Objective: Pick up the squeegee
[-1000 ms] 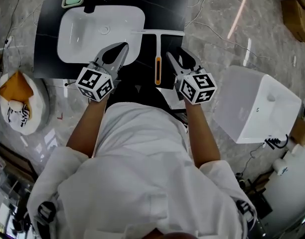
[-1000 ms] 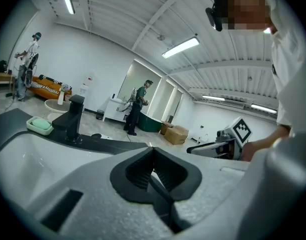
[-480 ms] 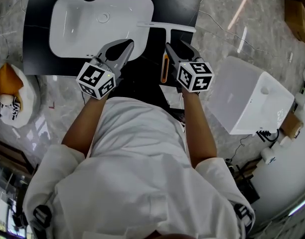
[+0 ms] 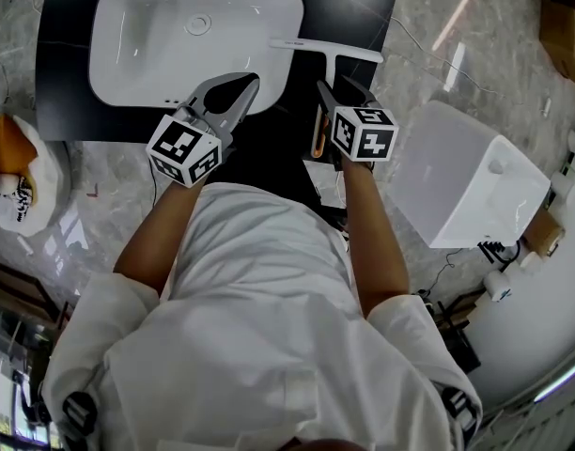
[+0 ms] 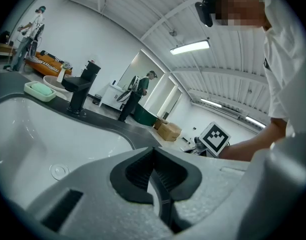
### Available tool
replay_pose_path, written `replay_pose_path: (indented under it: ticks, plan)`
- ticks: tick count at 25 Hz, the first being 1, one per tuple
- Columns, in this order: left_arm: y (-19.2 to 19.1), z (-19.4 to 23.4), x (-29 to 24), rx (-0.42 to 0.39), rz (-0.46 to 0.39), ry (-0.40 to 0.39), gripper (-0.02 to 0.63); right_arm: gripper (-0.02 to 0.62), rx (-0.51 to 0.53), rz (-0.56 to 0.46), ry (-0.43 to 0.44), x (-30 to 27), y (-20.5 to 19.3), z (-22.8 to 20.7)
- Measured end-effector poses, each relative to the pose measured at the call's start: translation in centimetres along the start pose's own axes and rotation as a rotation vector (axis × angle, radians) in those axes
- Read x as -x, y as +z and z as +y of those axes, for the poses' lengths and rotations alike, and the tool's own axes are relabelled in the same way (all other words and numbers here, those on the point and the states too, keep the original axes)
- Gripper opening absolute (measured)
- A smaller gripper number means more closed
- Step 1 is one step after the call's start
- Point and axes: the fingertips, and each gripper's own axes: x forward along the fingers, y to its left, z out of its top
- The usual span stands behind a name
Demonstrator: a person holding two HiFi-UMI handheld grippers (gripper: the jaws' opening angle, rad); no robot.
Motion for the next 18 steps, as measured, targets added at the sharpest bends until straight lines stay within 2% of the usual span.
replay_pose_path:
  ticks: [6,18]
  plan:
    - [-0.1,0.9,0.8,0.011,-0.01,0.018,0.015,0.114,-0.006,0.012,-0.02,-0.3,-0.2,0.2]
    - [0.8,0.6,1.2,0.003,-0.028,0.02,0.015,0.083,-0.004,-0.012,-0.02,0.6,0.6,0.3]
